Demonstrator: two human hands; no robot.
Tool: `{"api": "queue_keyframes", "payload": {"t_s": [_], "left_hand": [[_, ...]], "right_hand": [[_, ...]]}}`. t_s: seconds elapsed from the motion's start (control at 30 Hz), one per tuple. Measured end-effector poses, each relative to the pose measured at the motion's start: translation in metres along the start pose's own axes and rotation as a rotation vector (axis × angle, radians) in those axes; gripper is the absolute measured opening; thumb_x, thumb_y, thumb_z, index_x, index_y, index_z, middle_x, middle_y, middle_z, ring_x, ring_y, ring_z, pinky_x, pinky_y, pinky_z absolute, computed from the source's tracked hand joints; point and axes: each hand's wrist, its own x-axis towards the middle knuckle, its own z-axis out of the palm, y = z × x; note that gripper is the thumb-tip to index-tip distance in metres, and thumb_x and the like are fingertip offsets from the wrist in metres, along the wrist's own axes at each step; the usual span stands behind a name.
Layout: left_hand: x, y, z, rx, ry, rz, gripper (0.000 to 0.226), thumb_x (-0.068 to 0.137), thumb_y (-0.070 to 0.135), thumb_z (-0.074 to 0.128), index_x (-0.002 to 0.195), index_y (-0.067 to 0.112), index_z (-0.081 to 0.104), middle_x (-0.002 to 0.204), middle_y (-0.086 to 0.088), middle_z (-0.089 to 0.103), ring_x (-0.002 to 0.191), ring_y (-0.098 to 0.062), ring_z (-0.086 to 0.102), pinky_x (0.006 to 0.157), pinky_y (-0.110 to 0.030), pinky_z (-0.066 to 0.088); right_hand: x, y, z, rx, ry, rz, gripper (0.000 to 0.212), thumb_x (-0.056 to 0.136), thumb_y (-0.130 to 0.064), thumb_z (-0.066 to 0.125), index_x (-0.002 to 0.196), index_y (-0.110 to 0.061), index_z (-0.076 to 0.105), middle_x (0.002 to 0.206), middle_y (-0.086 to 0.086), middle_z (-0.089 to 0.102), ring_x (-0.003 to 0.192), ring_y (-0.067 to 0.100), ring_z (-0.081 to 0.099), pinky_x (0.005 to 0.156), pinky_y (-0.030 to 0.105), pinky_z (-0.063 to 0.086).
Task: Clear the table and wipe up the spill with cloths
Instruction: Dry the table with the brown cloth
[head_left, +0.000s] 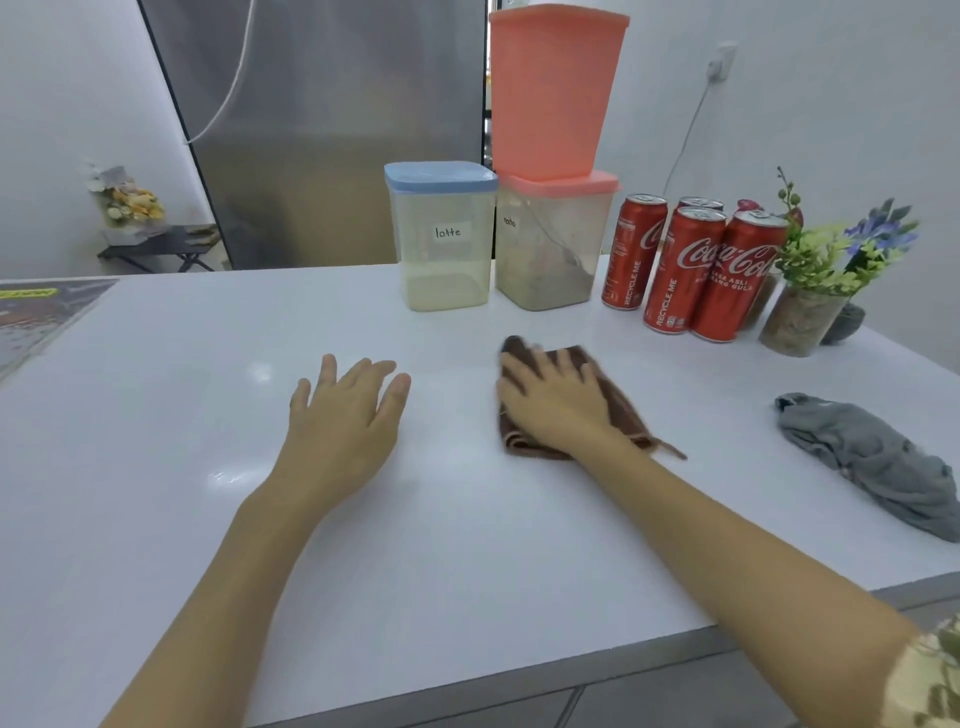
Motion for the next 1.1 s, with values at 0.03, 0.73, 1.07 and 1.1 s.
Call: {"api": "queue_keyframes", "payload": {"t_s": [0.03,0.73,1.07,1.1], "left_hand": [[-0.001,-0.002,-0.002,-0.006,0.010,-0.008,0.049,0.100,0.042,0.019,0.142,0.023,0.036,0.148,0.007,0.036,0.146,-0.020,0.001,0.117,-0.042,-0.001],[-0.036,-0.137,-0.131,-0.027,0.101,-0.097,0.046,0.101,0.041,0.022,0.141,0.025,0.039,0.152,-0.001,0.031,0.146,-0.027,0.004,0.116,-0.046,0.005],[-0.049,-0.191,-0.149,-0.099,0.029,-0.162,0.043,0.102,0.038,0.022,0.136,0.027,0.045,0.150,0.003,0.035,0.146,-0.021,0.002,0.116,-0.043,0.008],[-0.050,-0.197,-0.151,-0.102,0.034,-0.181,0.044,0.101,0.040,0.022,0.137,0.027,0.044,0.150,0.002,0.035,0.146,-0.021,0.003,0.116,-0.044,0.009]], "right_hand": [[-0.013,-0.018,0.006,-0.028,0.016,-0.096,0.052,0.095,-0.049,0.015,0.146,-0.040,0.019,0.159,-0.002,0.012,0.144,0.027,0.012,0.115,0.048,0.004],[-0.144,-0.256,0.044,0.168,-0.038,-0.435,0.055,0.095,-0.054,0.004,0.149,-0.040,0.000,0.160,0.001,0.000,0.145,0.031,-0.008,0.117,0.044,-0.011],[-0.107,-0.201,0.027,-0.008,-0.031,-0.210,0.065,0.079,-0.072,-0.007,0.141,-0.057,0.007,0.158,-0.015,0.002,0.147,0.022,-0.004,0.118,0.043,-0.001],[-0.088,-0.211,0.029,0.015,-0.051,-0.143,0.057,0.088,-0.064,0.004,0.143,-0.053,0.009,0.159,-0.012,0.002,0.146,0.027,-0.004,0.118,0.045,-0.002]]}}
